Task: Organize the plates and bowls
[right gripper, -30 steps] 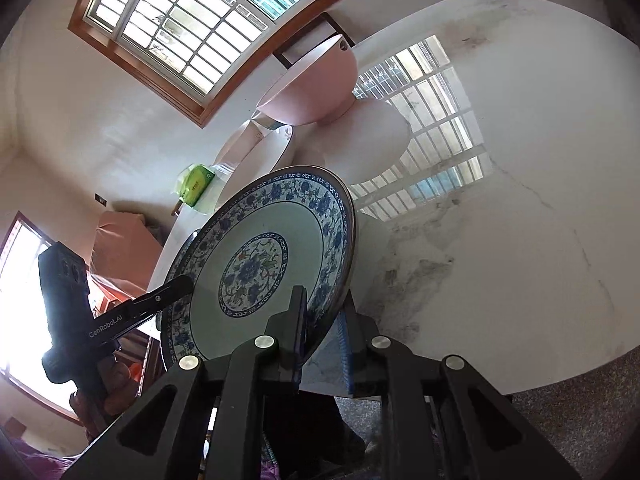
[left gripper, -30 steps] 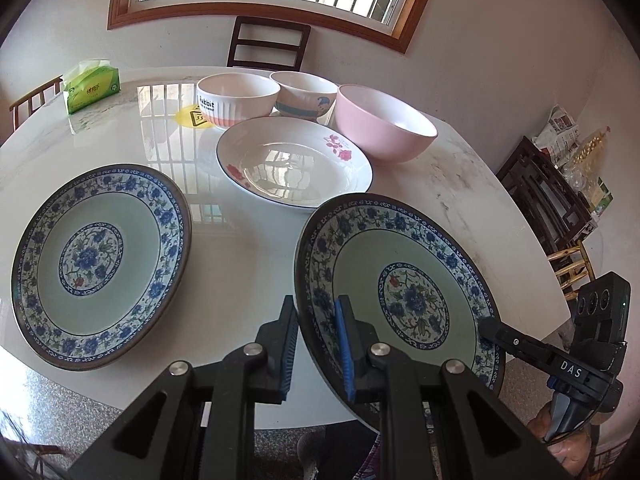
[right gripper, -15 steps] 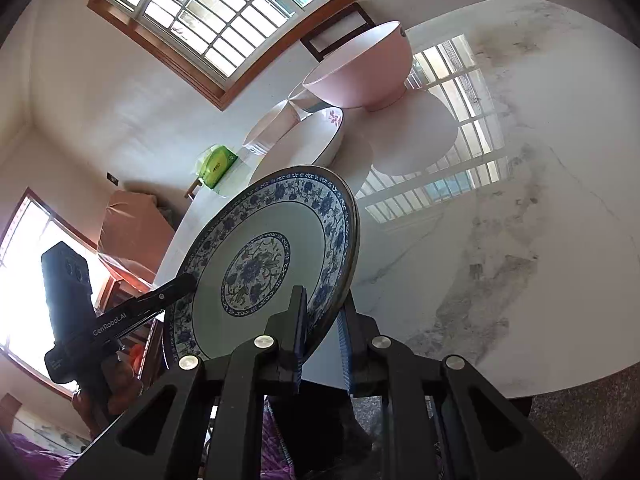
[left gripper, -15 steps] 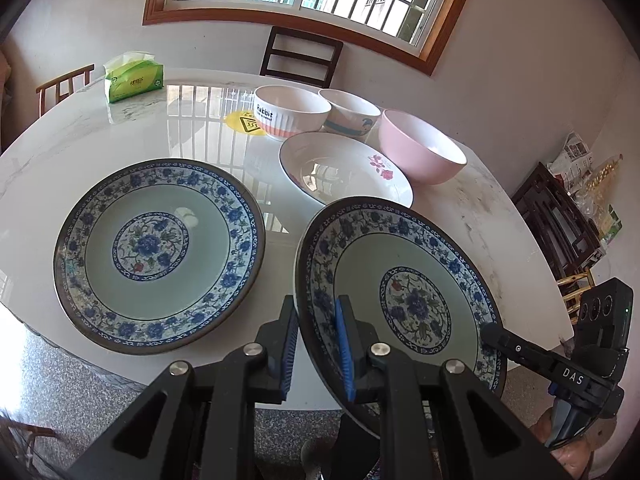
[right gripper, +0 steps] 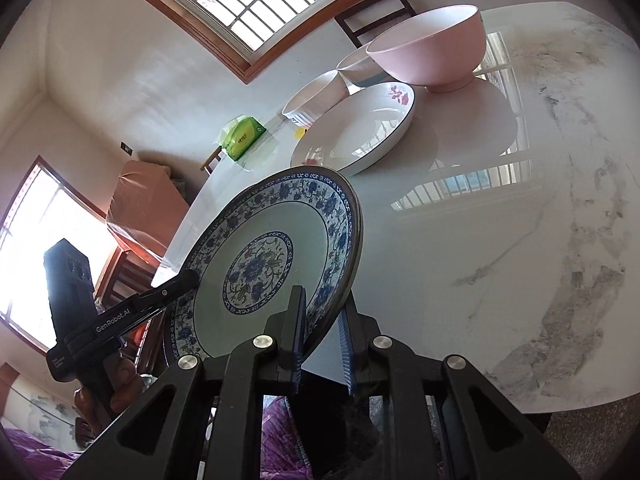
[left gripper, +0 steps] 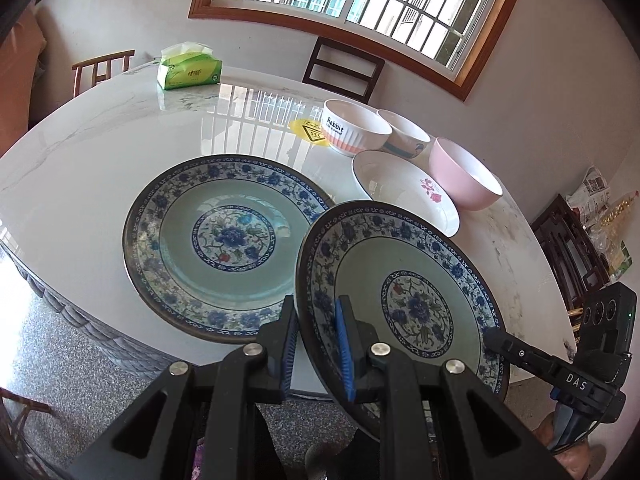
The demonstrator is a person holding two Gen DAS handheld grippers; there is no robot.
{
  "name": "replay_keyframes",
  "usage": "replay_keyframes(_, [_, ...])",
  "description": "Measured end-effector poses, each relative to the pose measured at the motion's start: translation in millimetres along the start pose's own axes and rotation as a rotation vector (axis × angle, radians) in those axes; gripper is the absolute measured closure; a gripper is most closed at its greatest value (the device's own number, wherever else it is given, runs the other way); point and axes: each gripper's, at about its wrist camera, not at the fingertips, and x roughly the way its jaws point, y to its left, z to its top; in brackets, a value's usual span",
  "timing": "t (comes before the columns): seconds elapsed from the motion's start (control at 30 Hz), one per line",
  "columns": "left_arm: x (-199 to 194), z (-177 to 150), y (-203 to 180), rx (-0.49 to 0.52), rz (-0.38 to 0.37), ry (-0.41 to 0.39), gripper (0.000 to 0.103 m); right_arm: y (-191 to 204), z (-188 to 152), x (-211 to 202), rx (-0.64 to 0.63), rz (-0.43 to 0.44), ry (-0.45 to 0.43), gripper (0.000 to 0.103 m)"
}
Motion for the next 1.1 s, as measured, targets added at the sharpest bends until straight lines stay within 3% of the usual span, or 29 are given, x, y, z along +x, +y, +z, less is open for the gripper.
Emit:
replay_keyframes(0.57, [-1.6,6.4,57.0,-0.101,0.064,-0.01,0.084,44.9,10.2,55.8,-0.075,0.016,0.082,0.085])
replay_keyframes(1.1, [16.8,20.1,83.0,-0.146,0.097,-0.008,0.08,60.1,17.8,75.3,-0.093,0.008,0.092,0.085])
